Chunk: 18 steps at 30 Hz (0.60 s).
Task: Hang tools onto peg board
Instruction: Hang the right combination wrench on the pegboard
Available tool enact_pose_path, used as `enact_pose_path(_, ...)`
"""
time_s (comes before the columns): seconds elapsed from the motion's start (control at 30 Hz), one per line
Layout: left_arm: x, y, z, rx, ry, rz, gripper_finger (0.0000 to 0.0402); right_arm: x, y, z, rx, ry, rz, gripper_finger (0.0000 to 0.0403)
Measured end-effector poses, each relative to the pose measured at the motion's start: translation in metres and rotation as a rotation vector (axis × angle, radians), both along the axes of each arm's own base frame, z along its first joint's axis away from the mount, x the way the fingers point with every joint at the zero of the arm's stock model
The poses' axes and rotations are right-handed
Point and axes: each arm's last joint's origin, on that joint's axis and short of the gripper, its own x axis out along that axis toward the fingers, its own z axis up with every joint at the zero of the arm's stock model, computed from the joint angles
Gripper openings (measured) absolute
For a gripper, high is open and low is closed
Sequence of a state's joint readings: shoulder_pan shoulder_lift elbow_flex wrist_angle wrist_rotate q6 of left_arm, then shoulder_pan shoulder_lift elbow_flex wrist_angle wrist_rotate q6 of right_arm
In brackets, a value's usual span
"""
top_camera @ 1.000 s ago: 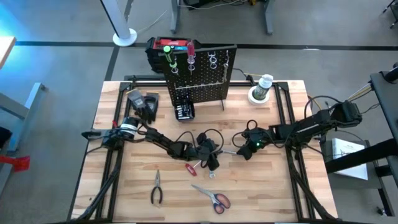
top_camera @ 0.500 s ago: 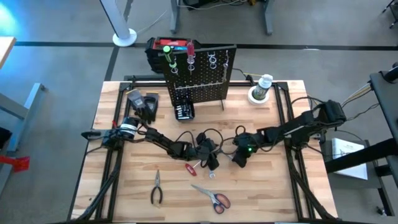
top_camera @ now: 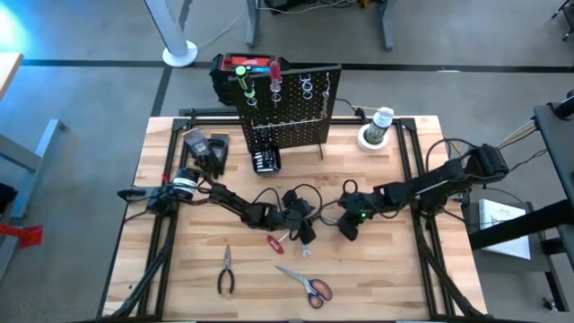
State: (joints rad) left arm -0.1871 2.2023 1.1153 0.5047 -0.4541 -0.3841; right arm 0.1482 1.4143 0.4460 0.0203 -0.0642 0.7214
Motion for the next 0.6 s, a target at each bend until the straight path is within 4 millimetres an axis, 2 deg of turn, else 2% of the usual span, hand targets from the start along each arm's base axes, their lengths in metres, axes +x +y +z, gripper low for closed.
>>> enact_pose_path(0.13, -0.004, -0.007, 0.011, 0.014, 0.019, -0.041, 0.0155, -0.001, -0.002, 0.008, -0.029, -0.054, -0.005, 0.0000)
enact_pose_path(0.33, -0.009, -0.022, 0.049, 0.053, -0.022, -0.092, 0.0155, -0.003, -0.003, 0.012, -0.020, -0.186, -0.019, 0.0000)
enact_pose_path(0.47, -0.017, -0.039, 0.078, 0.102, -0.076, -0.139, 0.0155, -0.003, -0.006, 0.014, 0.000, -0.333, -0.038, 0.0000)
enact_pose_path(0.6, -0.029, -0.053, 0.104, 0.193, -0.100, -0.114, 0.0155, -0.005, -0.010, 0.017, -0.003, -0.492, -0.087, 0.0000)
